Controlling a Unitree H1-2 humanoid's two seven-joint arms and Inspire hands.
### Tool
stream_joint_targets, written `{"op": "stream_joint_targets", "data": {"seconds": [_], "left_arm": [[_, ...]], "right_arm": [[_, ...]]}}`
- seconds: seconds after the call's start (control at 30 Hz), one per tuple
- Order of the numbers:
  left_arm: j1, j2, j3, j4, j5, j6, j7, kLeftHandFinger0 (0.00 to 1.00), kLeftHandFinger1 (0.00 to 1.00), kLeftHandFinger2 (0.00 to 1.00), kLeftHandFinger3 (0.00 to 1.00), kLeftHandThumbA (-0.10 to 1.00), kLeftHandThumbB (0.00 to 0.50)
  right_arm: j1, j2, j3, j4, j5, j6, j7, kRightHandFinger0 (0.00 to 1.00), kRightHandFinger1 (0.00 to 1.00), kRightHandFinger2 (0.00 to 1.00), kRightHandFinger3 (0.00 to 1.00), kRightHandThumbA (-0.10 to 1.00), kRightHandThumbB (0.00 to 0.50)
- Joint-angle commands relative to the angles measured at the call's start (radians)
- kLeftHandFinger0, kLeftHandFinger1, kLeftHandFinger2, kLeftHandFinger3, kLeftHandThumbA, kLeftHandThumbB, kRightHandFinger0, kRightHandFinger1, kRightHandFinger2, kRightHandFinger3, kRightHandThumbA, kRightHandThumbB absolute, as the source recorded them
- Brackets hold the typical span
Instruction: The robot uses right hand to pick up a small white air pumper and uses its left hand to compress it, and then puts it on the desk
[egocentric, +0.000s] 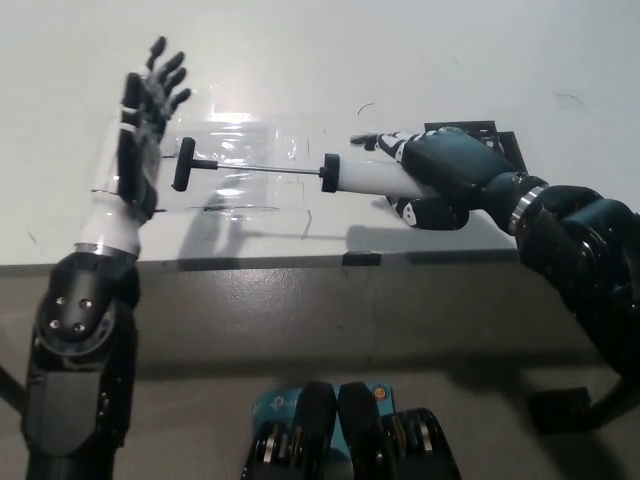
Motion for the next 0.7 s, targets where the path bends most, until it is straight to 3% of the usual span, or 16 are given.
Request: {"op": "stream_joint_targets", "data": {"seconds": [0.0, 0.07, 0.23, 0.33, 0.43, 0.57, 0.67], "left_arm": [[-0.034, -0.008, -0.014, -0.043, 0.032, 0.004, 0.018, 1.0, 1.0, 1.0, 1.0, 1.0, 0.252], [-0.025, -0.012, -0.018, -0.052, 0.039, 0.006, 0.019, 1.0, 1.0, 1.0, 1.0, 1.0, 0.253], [-0.019, -0.024, -0.021, -0.066, 0.039, -0.005, 0.014, 1.0, 1.0, 1.0, 1.0, 1.0, 0.253], [-0.016, -0.034, -0.023, -0.082, 0.026, 0.0, 0.006, 1.0, 1.0, 1.0, 1.0, 1.0, 0.28], [-0.015, -0.043, -0.025, -0.093, 0.024, 0.004, 0.006, 1.0, 1.0, 1.0, 1.0, 1.0, 0.287], [-0.013, -0.056, -0.025, -0.105, 0.012, 0.013, 0.001, 1.0, 1.0, 1.0, 1.0, 1.0, 0.283], [-0.014, -0.064, -0.029, -0.105, 0.021, -0.003, 0.004, 1.0, 1.0, 1.0, 1.0, 1.0, 0.274]], "right_arm": [[-0.038, 0.002, -0.019, -0.004, 0.0, -0.021, -0.009, 0.08, 0.57, 0.87, 0.93, -0.1, 0.145], [-0.039, 0.005, -0.017, 0.0, -0.004, -0.029, -0.015, 0.08, 0.59, 0.89, 1.0, -0.1, 0.144], [-0.044, 0.011, -0.015, 0.006, -0.008, -0.032, -0.018, 0.08, 0.6, 0.89, 1.0, -0.1, 0.145], [-0.048, 0.017, -0.015, 0.015, -0.005, -0.035, -0.019, 0.09, 0.6, 0.9, 1.0, -0.1, 0.147], [-0.052, 0.023, -0.016, 0.022, -0.004, -0.038, -0.021, 0.07, 0.59, 0.88, 0.95, -0.1, 0.147], [-0.06, 0.033, -0.013, 0.022, -0.013, -0.037, -0.018, 0.05, 0.56, 0.87, 0.76, -0.1, 0.18], [-0.066, 0.041, -0.009, 0.02, -0.017, -0.04, -0.017, 0.02, 0.53, 0.85, 0.83, -0.1, 0.17]]}}
